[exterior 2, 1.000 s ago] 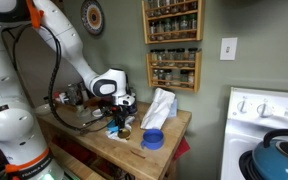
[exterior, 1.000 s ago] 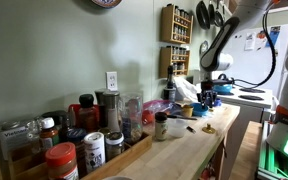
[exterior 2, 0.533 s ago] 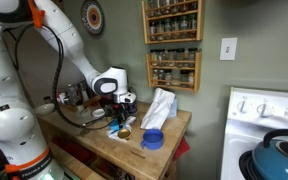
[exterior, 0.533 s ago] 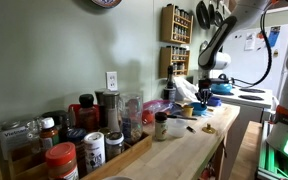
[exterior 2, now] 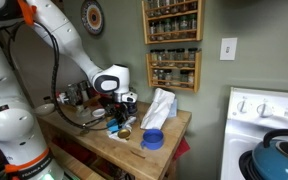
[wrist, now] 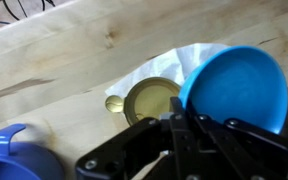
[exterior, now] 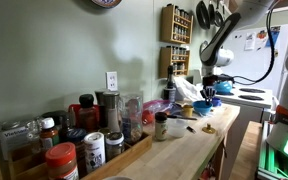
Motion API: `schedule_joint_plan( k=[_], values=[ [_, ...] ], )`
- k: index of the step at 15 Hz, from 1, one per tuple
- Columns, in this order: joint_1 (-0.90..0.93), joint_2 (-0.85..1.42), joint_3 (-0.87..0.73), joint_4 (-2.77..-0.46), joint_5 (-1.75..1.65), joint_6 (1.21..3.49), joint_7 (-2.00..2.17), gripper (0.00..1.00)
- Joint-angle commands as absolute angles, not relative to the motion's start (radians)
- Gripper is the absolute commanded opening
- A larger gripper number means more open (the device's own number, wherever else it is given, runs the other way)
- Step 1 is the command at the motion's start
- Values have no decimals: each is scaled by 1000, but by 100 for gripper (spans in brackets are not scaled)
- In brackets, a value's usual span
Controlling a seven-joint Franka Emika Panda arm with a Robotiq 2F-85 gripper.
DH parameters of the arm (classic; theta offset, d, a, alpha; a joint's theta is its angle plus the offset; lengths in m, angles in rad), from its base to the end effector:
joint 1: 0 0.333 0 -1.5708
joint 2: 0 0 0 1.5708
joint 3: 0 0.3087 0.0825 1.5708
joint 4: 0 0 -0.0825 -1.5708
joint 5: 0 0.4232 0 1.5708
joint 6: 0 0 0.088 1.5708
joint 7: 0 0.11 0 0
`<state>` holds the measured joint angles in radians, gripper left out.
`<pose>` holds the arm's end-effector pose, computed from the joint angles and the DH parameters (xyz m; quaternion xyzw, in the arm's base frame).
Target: Pick up the neon blue bowl and slightly move it to the right on the counter top
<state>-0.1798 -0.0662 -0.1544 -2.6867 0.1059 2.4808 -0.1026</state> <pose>0.3933 -0.1352 0.1990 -0.9843 0.1582 0.0612 0.0489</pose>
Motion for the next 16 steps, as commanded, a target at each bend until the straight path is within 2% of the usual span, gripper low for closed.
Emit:
schedule_joint_plan(
  k=[1,6,8,10,11,16],
  values=[
    [-217,-223,-244,-2757,175,2398,-342,1],
    [-249,-268,-380,-2743,191,2277,-572,1],
    [-244,-257,-359,-2748,159,2315,-503,4],
    [-243,-256,-355,-2747,158,2315,-502,4],
    [-241,-255,-351,-2747,158,2316,-499,1],
    [-266,-219,-361,-2740,113,2321,-490,1]
  ],
)
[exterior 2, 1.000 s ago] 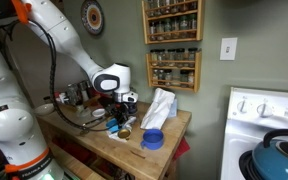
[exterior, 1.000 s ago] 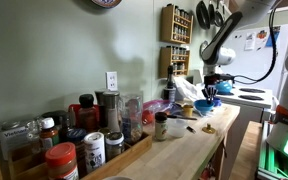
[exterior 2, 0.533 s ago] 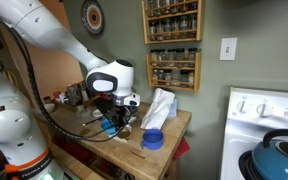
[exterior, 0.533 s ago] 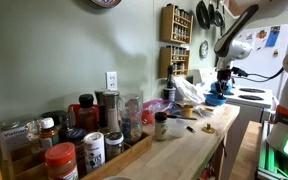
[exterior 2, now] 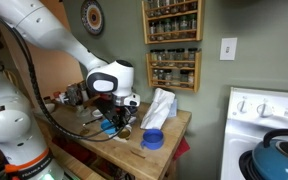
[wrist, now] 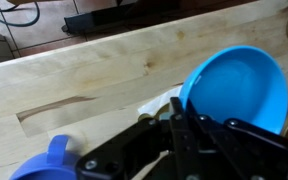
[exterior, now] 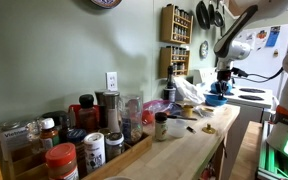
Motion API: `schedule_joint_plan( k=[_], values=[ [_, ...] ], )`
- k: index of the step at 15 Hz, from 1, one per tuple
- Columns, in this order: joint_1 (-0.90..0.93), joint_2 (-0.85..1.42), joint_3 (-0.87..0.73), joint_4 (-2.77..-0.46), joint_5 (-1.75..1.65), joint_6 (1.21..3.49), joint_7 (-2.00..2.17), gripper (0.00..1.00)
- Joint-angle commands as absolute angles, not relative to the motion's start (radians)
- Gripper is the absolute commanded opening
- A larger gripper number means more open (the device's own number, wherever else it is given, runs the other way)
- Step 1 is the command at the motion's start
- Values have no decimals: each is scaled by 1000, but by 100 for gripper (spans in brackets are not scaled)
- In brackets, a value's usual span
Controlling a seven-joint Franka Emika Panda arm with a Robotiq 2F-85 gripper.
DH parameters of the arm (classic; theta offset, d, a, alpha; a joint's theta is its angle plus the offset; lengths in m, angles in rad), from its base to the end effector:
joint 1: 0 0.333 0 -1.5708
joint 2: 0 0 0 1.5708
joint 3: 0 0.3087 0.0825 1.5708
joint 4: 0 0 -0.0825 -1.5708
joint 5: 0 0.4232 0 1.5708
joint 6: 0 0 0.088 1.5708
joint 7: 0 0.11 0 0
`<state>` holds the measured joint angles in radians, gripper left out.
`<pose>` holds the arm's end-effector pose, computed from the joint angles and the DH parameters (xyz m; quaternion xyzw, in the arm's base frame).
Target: Pick up the neon blue bowl and slightly move it to the right on the counter top
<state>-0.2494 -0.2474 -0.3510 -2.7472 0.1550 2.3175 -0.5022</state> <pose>0.3298 -0.2071 0.2339 -0.9858 0.0974 0.0373 0.1317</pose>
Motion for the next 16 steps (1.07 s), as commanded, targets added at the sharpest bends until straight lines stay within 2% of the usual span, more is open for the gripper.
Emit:
schedule_joint_plan(
  k=[1,10,12,16],
  values=[
    [-279,-198,-366,-2737,85,2330,-491,1],
    [-379,-33,-479,-2675,103,2352,-610,1],
    [-377,-75,-451,-2701,66,2351,-565,4],
    [-347,-71,-416,-2711,98,2377,-562,1]
  ],
)
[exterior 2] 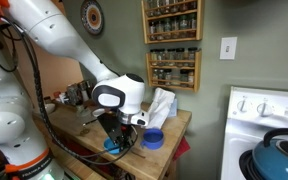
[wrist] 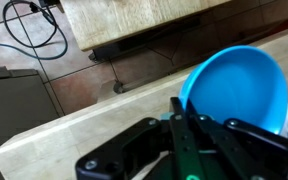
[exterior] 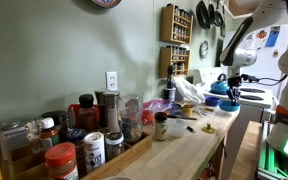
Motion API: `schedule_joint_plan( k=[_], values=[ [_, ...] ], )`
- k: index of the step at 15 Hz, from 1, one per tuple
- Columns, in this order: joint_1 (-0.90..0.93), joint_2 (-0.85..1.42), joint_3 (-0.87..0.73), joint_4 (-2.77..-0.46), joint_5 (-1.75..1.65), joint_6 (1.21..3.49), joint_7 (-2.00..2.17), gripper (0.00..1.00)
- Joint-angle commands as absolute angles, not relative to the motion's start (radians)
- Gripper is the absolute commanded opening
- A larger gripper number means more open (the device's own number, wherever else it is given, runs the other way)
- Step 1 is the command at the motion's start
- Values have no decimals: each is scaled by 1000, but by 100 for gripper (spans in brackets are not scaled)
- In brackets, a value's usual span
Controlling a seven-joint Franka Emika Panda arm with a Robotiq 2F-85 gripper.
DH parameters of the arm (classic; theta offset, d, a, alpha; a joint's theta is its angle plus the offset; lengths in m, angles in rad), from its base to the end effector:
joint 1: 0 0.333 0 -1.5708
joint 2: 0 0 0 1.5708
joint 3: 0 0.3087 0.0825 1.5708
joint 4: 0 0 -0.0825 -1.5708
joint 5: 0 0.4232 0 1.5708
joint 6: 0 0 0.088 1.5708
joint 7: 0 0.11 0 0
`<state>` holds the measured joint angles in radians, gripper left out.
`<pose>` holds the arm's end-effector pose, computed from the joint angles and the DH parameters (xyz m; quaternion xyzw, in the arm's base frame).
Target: Pick up the neon blue bowl and slightly move it to the right on the counter top
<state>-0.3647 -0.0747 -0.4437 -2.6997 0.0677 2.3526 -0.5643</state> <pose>0.2767 -0.2808 0.1874 -0.9789 0.1444 0.0851 0.1166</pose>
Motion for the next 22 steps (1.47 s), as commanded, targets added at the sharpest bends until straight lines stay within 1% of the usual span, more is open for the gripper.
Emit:
schedule_joint_plan(
  k=[1,7,11,15,19,22],
  values=[
    [-341,-63,-410,-2708,116,2380,-579,1],
    [-350,20,-400,-2661,168,2373,-647,1],
    [-389,46,-416,-2620,216,2376,-718,1],
    [-433,68,-439,-2585,154,2373,-755,1],
    [-437,100,-430,-2571,77,2383,-739,1],
    [-447,118,-427,-2553,90,2386,-736,1]
  ],
)
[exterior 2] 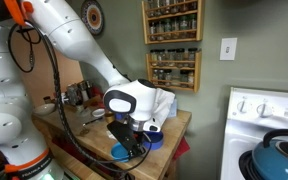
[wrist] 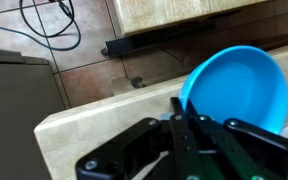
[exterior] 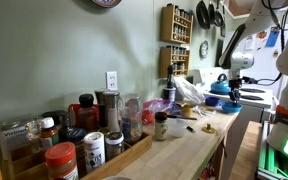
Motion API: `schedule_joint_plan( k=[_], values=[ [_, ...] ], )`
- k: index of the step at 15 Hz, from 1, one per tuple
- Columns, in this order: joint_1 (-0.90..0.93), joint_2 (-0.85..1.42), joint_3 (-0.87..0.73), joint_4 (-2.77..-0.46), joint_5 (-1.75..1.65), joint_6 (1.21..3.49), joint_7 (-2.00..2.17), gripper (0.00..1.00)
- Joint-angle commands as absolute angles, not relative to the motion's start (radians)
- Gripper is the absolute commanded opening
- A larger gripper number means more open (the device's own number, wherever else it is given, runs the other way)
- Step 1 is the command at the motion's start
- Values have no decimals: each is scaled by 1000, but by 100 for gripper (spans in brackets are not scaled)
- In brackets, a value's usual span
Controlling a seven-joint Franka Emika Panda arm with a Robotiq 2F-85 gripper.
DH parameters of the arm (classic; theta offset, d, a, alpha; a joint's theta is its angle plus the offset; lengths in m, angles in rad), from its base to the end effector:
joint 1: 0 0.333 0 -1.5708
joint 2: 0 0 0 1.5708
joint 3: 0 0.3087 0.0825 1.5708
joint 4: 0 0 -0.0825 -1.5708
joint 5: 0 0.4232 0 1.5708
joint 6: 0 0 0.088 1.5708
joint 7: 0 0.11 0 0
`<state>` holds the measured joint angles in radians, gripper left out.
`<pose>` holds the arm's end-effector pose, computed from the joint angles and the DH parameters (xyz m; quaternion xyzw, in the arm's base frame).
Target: Pick up the neon blue bowl and slightly move it to the right on the counter top
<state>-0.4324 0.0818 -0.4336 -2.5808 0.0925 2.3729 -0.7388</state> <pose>0.2756 -0.3300 0.1691 -0.9849 0.1020 0.0899 0.1075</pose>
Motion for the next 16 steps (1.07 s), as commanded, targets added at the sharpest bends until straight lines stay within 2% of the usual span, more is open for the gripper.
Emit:
schedule_joint_plan(
  k=[1,16],
  values=[
    [-449,123,-426,-2547,93,2387,-733,1],
    [-450,189,-375,-2468,178,2375,-692,1]
  ],
)
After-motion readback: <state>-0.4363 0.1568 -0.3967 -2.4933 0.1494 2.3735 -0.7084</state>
